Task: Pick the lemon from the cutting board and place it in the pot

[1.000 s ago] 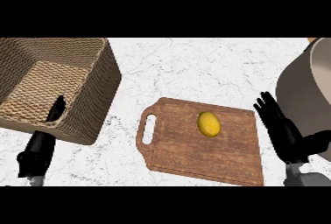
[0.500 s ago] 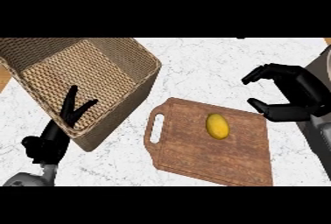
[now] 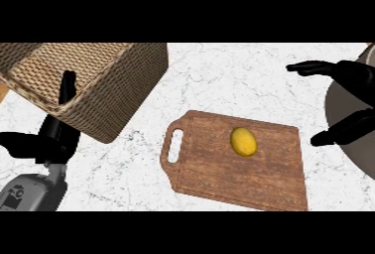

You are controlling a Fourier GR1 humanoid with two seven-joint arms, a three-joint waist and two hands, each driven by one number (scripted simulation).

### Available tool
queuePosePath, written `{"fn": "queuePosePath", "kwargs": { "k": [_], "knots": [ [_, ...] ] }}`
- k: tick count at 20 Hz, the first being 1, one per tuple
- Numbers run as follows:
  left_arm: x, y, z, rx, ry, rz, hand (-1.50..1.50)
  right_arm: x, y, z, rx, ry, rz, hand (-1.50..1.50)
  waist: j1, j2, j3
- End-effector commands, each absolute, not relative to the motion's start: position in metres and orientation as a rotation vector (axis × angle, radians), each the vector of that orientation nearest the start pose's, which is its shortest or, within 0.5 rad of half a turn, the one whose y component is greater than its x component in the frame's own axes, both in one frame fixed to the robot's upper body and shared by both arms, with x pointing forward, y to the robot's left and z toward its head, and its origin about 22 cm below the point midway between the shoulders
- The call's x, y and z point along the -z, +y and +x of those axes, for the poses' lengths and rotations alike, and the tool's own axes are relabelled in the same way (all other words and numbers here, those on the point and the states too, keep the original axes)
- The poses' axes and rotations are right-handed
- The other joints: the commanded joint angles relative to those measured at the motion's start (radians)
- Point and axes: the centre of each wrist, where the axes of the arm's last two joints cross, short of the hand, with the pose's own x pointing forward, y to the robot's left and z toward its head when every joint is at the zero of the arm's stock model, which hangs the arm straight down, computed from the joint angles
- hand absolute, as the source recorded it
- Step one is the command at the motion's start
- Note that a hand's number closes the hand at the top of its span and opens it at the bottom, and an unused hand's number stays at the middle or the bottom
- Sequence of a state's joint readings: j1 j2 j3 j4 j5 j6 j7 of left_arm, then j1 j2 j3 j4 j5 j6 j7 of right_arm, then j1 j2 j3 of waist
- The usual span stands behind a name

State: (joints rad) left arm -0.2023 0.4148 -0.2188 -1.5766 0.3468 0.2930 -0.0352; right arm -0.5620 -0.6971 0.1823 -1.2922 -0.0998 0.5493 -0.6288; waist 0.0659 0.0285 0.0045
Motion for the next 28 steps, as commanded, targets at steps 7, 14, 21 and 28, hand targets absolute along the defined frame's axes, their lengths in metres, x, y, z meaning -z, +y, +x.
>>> {"fn": "queuePosePath", "kwargs": {
  "k": [7,14,21,28],
  "knots": [
    [-0.086,0.257,0.305,-0.012,-1.760,0.075,0.00,-0.161,-0.293,0.375,-1.750,-1.826,0.228,-1.50,-0.017,-0.014,-0.003],
    [-0.090,0.261,0.308,-0.047,-1.759,0.095,0.00,-0.158,-0.278,0.382,-1.871,-1.717,0.217,-1.50,-0.051,-0.027,-0.005],
    [-0.083,0.248,0.302,-0.051,-1.772,0.106,0.00,-0.120,-0.227,0.390,-1.916,-1.582,0.159,-1.50,-0.052,-0.027,-0.005],
    [-0.077,0.273,0.296,-0.057,-1.760,0.100,0.00,-0.082,-0.233,0.386,-1.927,-1.610,0.202,-1.50,-0.055,-0.027,-0.004]
  ]
}}
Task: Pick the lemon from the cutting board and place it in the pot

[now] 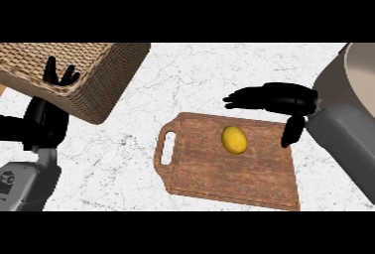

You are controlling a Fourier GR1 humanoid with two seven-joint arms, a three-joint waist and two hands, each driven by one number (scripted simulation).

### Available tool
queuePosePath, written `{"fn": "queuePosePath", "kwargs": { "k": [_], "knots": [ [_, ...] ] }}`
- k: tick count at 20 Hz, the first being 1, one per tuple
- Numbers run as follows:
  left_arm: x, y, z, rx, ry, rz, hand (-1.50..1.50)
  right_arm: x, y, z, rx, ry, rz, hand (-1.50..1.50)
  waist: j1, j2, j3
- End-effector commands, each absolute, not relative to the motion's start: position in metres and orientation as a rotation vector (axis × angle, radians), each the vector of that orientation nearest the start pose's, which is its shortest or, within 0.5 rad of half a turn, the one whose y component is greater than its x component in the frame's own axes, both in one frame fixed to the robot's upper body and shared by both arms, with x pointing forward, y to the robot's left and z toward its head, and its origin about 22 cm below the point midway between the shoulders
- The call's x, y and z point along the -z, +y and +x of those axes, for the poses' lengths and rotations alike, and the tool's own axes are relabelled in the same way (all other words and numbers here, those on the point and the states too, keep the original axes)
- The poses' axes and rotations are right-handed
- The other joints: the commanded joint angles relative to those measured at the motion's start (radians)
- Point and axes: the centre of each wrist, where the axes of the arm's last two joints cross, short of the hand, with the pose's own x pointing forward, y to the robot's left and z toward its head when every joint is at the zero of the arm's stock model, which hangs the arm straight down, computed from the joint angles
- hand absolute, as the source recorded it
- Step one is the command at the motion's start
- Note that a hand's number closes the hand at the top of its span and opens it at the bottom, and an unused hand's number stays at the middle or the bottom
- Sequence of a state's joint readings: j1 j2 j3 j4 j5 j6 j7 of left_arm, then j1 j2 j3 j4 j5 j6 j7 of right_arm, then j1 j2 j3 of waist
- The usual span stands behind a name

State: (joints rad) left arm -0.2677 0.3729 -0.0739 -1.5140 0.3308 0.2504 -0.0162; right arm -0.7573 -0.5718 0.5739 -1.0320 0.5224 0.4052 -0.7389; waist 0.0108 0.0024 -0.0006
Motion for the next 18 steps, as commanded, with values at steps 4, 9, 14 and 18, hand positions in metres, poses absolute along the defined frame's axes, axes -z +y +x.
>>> {"fn": "queuePosePath", "kwargs": {
  "k": [4,9,14,18],
  "knots": [
    [-0.076,0.265,0.310,-0.037,-1.763,0.099,0.00,-0.073,-0.221,0.381,-1.896,-1.696,0.230,-1.50,-0.009,-0.001,0.001],
    [-0.061,0.256,0.297,-0.055,-1.765,0.120,0.00,-0.087,-0.212,0.371,-1.915,-1.676,0.194,-1.50,-0.011,-0.004,0.000],
    [-0.075,0.261,0.295,-0.050,-1.766,0.112,0.00,-0.051,-0.203,0.359,-1.937,-1.610,0.074,-1.50,-0.007,-0.003,0.001],
    [-0.077,0.265,0.296,-0.058,-1.768,0.109,0.00,-0.043,-0.169,0.370,-1.922,-1.598,0.081,-1.50,-0.003,-0.002,0.001]
  ]
}}
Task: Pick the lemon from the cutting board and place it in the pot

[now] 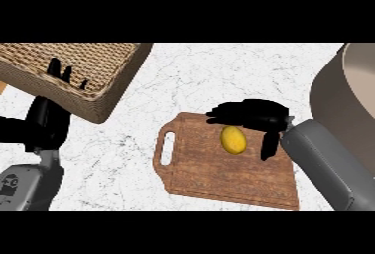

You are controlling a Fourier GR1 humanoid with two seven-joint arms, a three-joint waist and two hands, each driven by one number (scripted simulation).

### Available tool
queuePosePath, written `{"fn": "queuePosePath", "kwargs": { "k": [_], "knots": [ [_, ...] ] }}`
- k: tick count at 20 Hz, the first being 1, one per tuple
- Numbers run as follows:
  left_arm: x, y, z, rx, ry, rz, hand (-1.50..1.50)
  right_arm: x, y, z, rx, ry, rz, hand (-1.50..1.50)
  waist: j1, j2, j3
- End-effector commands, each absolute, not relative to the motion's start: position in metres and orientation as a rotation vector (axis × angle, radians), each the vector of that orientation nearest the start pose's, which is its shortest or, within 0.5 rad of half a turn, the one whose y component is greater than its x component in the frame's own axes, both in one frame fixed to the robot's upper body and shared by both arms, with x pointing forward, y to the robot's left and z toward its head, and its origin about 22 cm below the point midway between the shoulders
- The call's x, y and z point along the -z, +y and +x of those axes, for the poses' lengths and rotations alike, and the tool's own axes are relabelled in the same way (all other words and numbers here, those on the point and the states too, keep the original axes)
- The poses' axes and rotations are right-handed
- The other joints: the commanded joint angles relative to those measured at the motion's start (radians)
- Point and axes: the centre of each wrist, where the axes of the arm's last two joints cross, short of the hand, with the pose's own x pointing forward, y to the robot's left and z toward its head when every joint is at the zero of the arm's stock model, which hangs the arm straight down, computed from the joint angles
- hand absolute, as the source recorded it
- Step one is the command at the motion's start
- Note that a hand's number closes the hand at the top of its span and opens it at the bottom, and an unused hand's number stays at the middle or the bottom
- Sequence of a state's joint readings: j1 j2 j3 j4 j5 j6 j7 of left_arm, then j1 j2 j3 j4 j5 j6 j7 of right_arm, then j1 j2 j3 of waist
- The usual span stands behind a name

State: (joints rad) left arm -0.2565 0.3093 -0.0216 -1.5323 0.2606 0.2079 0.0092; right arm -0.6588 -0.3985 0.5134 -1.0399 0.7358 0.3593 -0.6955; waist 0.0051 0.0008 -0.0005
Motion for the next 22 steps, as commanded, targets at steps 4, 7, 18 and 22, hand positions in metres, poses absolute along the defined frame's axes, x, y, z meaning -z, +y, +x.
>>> {"fn": "queuePosePath", "kwargs": {
  "k": [4,7,18,22],
  "knots": [
    [-0.079,0.266,0.299,-0.042,-1.764,0.109,0.00,-0.019,-0.172,0.362,-1.928,-1.627,0.108,-1.50,0.001,0.000,0.001],
    [-0.083,0.268,0.305,-0.035,-1.760,0.099,0.00,-0.020,-0.195,0.367,-1.940,-1.630,0.134,-1.50,-0.001,0.000,0.001],
    [-0.076,0.268,0.301,-0.052,-1.772,0.113,0.00,0.017,-0.150,0.337,-2.033,-1.775,0.250,1.50,-0.003,-0.002,0.001],
    [-0.073,0.277,0.303,-0.039,-1.773,0.115,0.00,0.007,-0.156,0.349,-2.062,-1.787,0.240,1.50,-0.003,-0.001,0.001]
  ]
}}
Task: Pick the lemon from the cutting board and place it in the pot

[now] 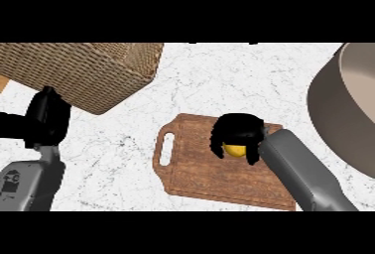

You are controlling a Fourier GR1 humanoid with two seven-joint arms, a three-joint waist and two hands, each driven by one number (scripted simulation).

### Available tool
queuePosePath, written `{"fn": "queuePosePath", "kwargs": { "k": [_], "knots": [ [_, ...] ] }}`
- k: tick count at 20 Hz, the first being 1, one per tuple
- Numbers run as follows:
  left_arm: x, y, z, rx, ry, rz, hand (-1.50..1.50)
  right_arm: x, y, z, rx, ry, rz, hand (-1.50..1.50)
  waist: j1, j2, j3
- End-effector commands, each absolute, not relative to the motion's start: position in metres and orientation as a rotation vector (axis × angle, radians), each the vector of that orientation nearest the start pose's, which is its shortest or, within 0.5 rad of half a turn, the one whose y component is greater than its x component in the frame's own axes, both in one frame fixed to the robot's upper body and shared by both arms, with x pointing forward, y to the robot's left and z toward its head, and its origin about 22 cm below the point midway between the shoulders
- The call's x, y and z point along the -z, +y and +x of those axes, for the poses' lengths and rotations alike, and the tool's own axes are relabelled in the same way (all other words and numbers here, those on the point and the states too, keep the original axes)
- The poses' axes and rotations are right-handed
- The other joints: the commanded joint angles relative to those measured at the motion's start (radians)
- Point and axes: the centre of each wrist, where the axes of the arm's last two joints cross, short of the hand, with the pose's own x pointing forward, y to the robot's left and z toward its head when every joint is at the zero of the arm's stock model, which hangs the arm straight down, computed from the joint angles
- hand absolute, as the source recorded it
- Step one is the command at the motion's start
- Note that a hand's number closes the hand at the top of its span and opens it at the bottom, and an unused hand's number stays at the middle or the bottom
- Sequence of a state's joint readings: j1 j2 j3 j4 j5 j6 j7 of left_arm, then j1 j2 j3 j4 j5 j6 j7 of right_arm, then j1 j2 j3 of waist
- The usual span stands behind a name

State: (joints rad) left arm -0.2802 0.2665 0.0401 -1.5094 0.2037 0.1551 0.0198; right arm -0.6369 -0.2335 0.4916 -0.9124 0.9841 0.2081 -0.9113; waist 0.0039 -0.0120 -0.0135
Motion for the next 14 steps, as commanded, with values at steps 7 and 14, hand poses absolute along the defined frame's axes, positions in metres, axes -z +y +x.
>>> {"fn": "queuePosePath", "kwargs": {
  "k": [7,14],
  "knots": [
    [-0.082,0.283,0.300,-0.068,-1.766,0.122,0.00,0.004,-0.176,0.332,2.530,2.438,-0.077,1.50,-0.014,0.009,0.013],
    [-0.076,0.291,0.298,-0.083,-1.738,0.153,0.00,-0.034,-0.175,0.304,2.447,2.707,0.116,1.50,-0.063,-0.009,0.012]
  ]
}}
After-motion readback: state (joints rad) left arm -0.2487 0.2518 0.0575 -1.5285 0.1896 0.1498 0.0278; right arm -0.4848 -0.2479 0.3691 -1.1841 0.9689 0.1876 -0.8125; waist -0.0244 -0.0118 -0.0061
